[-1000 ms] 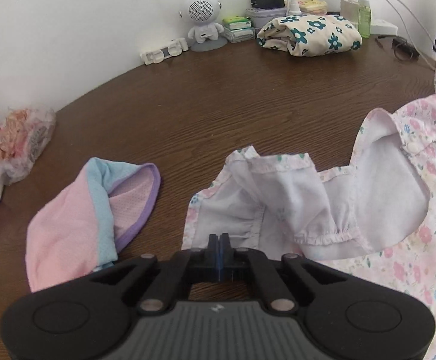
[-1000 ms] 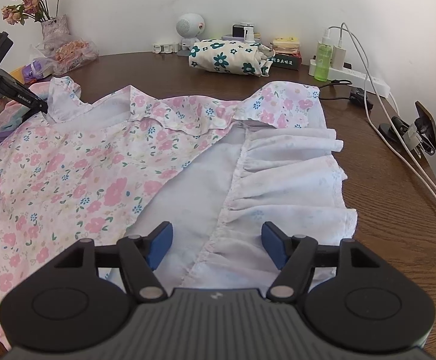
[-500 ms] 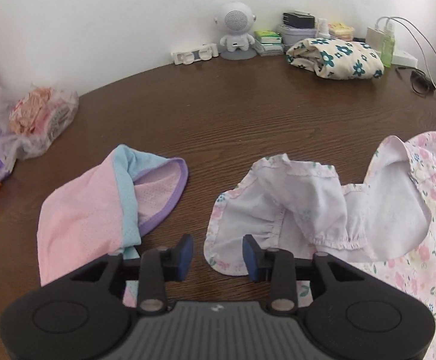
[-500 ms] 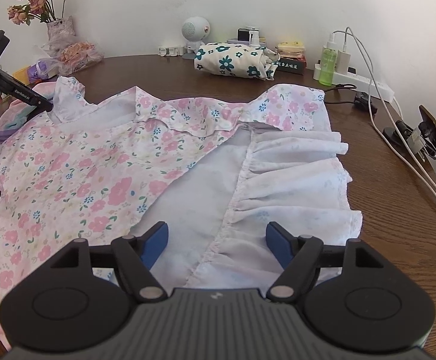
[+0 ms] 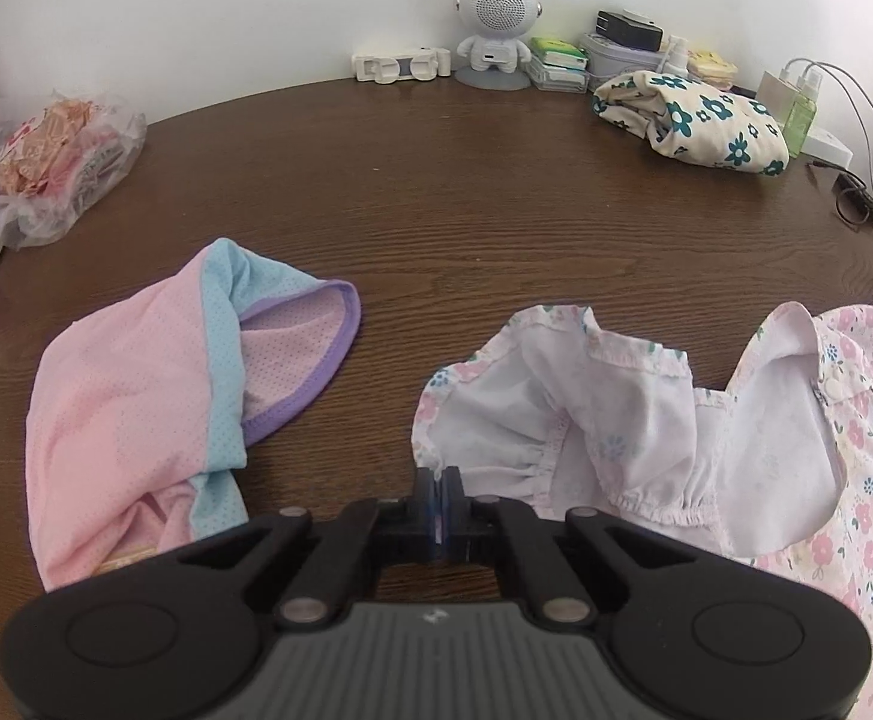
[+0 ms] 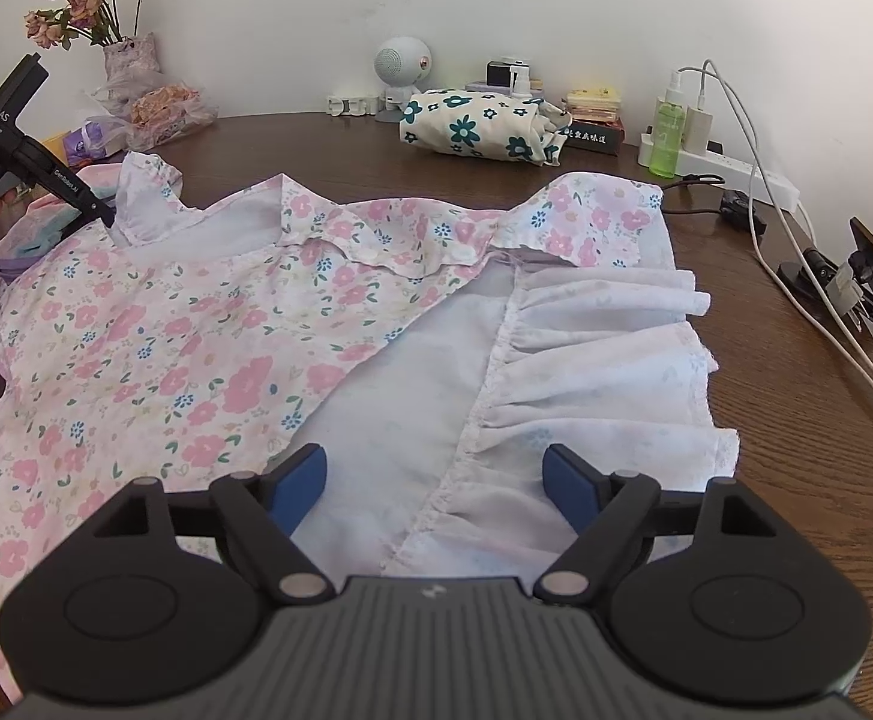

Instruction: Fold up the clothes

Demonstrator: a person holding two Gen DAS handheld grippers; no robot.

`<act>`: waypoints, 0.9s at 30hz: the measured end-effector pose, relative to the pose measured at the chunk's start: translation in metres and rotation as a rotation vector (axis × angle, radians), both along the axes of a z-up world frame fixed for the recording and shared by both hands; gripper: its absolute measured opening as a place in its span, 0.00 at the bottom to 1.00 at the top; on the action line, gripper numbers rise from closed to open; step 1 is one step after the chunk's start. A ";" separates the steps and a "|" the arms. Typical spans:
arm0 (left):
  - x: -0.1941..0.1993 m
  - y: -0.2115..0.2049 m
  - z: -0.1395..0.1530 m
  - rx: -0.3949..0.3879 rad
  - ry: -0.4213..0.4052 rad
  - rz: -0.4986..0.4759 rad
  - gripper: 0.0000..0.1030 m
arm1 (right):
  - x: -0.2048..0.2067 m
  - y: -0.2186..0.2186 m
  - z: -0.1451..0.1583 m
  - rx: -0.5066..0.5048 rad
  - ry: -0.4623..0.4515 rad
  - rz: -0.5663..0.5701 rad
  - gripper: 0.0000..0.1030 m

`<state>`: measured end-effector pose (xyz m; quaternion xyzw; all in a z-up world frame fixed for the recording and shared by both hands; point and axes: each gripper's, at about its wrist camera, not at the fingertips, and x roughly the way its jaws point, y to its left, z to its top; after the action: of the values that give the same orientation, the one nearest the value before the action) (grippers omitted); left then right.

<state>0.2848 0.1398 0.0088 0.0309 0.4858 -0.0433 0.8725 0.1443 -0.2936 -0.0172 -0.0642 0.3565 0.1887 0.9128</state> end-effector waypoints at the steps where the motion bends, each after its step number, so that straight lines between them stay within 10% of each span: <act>1: -0.001 0.001 0.001 -0.002 -0.011 0.010 0.00 | 0.000 0.000 0.000 0.001 -0.002 0.001 0.79; 6: -0.016 -0.008 0.018 0.176 -0.137 0.020 0.00 | 0.000 0.000 0.000 0.001 -0.003 0.005 0.79; 14: -0.071 -0.110 0.003 0.873 -0.370 -0.387 0.01 | -0.002 0.000 -0.001 0.003 -0.010 0.010 0.79; 17: -0.078 -0.135 -0.017 0.831 -0.319 -0.503 0.09 | -0.003 0.000 -0.002 0.004 -0.013 0.010 0.79; 24: -0.066 -0.093 0.032 0.179 -0.258 -0.376 0.26 | -0.003 -0.001 -0.001 0.006 -0.015 0.014 0.79; 27: -0.061 -0.054 0.052 0.035 -0.312 -0.216 0.34 | -0.003 -0.001 -0.002 0.007 -0.018 0.017 0.79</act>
<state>0.2236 0.0858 0.0611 0.1044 0.3394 -0.1229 0.9267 0.1411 -0.2946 -0.0189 -0.0656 0.3470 0.1973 0.9145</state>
